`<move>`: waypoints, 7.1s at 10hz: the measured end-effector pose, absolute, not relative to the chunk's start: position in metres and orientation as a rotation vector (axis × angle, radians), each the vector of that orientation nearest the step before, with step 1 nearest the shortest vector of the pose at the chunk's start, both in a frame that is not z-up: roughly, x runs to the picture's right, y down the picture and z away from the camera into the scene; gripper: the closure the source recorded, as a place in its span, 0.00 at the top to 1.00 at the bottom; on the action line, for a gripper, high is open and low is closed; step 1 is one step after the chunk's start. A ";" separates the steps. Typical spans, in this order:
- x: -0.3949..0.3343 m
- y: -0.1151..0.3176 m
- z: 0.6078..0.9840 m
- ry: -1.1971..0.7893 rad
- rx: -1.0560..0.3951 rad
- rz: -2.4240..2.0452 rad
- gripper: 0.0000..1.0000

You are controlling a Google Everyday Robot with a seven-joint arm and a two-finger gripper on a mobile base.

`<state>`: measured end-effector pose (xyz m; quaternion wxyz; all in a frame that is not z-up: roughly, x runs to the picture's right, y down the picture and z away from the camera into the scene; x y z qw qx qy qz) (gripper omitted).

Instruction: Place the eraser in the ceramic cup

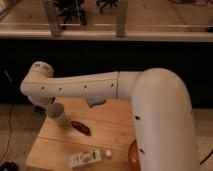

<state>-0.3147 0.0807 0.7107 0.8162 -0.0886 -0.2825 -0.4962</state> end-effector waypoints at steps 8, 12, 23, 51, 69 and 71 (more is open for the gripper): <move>-0.312 0.083 0.678 -0.676 -0.080 -0.841 0.00; -0.315 0.086 0.672 -0.712 -0.032 -0.751 0.00; -0.317 0.060 0.705 -0.959 0.093 -0.457 0.00; -0.349 0.057 0.654 -1.168 -0.049 -0.199 0.00; -0.317 0.099 0.692 -1.103 -0.161 -0.096 0.41; -0.314 0.100 0.694 -1.108 -0.169 -0.092 0.64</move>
